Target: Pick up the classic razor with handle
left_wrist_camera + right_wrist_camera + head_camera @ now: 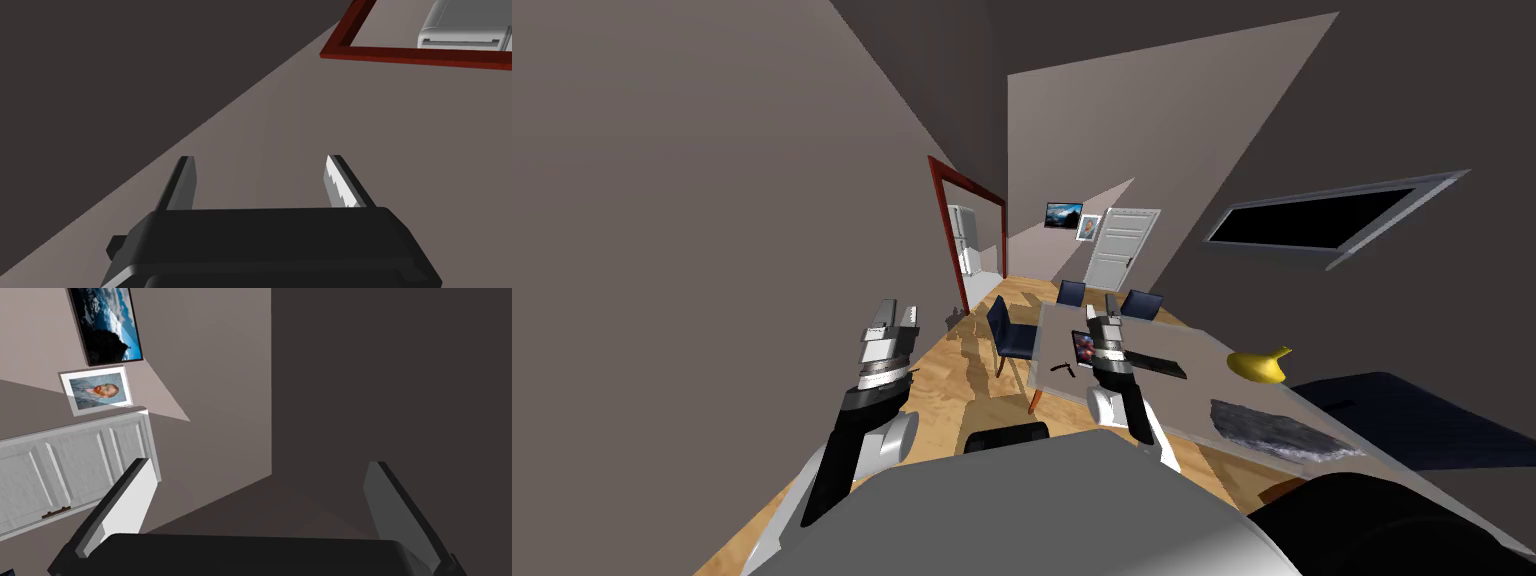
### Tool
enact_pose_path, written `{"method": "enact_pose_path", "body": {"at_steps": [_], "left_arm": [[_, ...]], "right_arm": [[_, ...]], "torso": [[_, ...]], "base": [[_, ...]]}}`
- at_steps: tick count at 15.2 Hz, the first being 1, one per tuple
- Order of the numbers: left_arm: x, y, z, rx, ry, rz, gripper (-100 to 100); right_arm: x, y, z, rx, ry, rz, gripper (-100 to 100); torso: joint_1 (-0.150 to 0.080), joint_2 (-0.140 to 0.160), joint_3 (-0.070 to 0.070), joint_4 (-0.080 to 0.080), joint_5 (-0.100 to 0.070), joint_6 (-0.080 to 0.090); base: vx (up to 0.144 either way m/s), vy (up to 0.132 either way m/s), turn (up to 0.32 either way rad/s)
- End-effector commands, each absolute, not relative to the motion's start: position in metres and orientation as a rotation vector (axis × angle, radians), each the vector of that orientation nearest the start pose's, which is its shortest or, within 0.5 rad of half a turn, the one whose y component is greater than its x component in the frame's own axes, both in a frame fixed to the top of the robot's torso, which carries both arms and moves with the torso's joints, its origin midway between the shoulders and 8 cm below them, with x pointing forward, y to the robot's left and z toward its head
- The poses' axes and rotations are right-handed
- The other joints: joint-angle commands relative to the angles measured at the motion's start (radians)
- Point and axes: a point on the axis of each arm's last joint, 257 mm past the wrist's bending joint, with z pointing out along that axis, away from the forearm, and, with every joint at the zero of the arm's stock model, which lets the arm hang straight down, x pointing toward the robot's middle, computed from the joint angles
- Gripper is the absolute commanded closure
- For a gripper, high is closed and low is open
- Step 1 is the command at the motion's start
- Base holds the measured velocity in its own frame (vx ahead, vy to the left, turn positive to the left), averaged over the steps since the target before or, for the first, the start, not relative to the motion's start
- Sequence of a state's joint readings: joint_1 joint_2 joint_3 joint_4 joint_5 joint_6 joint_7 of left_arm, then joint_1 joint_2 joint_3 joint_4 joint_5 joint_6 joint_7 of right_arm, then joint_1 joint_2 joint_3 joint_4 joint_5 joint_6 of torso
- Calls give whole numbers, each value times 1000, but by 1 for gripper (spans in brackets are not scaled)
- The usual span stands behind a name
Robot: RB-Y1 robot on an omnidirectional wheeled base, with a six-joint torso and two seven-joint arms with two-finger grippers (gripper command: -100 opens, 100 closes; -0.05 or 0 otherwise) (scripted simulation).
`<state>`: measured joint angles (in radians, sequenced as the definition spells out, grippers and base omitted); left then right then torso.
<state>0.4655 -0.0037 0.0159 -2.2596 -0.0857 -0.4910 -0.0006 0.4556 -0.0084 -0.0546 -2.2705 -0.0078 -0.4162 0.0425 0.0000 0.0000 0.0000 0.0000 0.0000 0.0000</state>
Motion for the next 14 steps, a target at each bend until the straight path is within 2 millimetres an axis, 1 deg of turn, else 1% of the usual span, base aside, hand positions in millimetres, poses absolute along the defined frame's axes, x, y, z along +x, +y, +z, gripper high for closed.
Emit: {"method": "enact_pose_path", "body": {"at_steps": [1, 2, 3, 5, 6, 8, 9, 10, 11, 12, 13, 14], "left_arm": [[353, 272, 24, -604, 656, -1244, 0], [353, 272, 24, -604, 656, -1244, 0], [353, 272, 25, -604, 656, -1244, 0], [353, 272, 24, -604, 656, -1244, 0], [353, 272, 24, -604, 656, -1244, 0], [353, 272, 24, -604, 656, -1244, 0], [353, 272, 25, -604, 656, -1244, 0], [353, 272, 24, -604, 656, -1244, 0], [353, 272, 24, -604, 656, -1244, 0], [353, 272, 24, -604, 656, -1244, 0], [353, 272, 24, -604, 656, -1244, 0], [353, 272, 24, -604, 656, -1244, 0]], "right_arm": [[377, -286, -2, 687, 745, 1194, -100], [385, -282, -13, 693, 788, 1181, -100], [385, -282, -13, 693, 788, 1181, -100], [403, -271, -42, 707, 890, 1146, -100], [403, -271, -42, 707, 890, 1146, -100], [421, -257, -77, 717, 1010, 1100, -100], [422, -258, -80, 723, 1015, 1097, -100], [431, -250, -100, 726, 1081, 1068, -100], [431, -250, -101, 729, 1084, 1067, -100], [438, -242, -118, 725, 1147, 1037, -100], [439, -243, -125, 734, 1158, 1032, -100], [446, -235, -144, 729, 1225, 997, -100]], "torso": [[0, 0, 0, 0, 0, 0], [0, 0, 0, 0, 0, -1], [-1, 0, 0, 0, 0, -1], [-2, 0, 0, 0, 0, 0], [-2, 0, 0, 0, 0, -1], [-2, 0, 0, 0, -1, 0], [-2, 1, 0, 0, -1, -1], [-2, 0, 0, 0, 0, 0], [-2, 1, 0, 0, 0, 0], [-2, 1, 0, 0, 0, 0], [-2, 1, 0, 0, 0, 0], [-2, 1, 0, 0, 0, 0]], "base": [[-3, -6, 101], [-9, -16, 184], [-11, -22, 112], [-15, -22, 105], [-14, -22, 100], [-16, -25, 144], [-14, -26, 131], [-15, -24, 106], [-14, -22, 88], [-16, -22, 124], [-16, -23, 104], [-17, -24, 136]]}}
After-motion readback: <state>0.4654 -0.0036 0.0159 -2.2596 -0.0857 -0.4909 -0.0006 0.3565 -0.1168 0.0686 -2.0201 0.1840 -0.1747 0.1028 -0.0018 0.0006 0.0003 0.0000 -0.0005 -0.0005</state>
